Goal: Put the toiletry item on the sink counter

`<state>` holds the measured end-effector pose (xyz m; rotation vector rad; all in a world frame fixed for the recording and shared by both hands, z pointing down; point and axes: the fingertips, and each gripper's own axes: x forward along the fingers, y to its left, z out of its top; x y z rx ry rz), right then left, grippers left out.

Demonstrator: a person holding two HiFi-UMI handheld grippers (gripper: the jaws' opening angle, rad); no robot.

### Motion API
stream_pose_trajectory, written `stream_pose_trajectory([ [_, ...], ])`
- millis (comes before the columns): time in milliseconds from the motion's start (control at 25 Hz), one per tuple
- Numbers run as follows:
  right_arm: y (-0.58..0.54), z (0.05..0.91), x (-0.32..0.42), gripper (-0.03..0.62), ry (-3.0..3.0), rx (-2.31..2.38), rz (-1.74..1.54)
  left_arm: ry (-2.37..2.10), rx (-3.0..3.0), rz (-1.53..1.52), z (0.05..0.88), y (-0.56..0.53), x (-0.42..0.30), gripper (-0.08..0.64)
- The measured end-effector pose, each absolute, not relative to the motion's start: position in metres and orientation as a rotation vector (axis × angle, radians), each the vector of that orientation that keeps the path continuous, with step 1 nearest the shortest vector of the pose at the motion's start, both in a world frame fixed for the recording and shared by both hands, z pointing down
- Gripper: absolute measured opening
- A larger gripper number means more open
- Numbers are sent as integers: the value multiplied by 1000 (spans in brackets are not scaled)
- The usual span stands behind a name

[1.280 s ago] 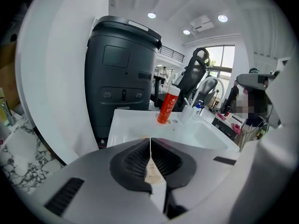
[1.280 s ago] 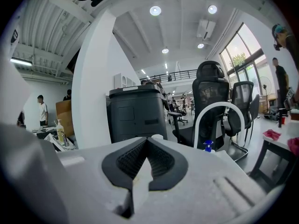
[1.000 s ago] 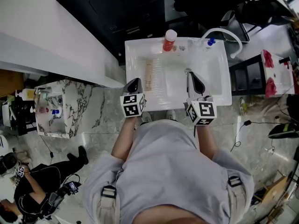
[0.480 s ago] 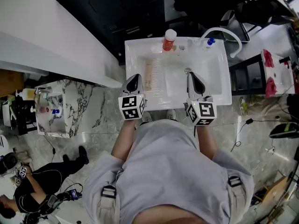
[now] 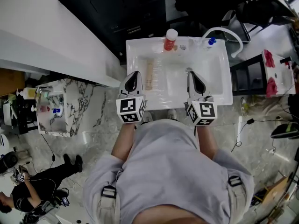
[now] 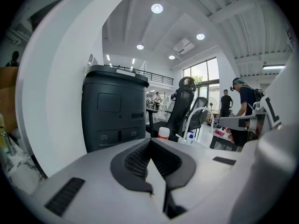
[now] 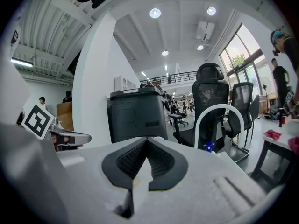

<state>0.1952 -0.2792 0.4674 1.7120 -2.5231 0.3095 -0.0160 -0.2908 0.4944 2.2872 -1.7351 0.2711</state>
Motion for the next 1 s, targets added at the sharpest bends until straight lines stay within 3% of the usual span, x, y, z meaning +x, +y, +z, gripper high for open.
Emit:
stream_pose_trajectory([
  [1000, -279, 444, 196, 5, -2563, 1749, 235, -1871, 2350, 117, 431, -283, -35, 5],
])
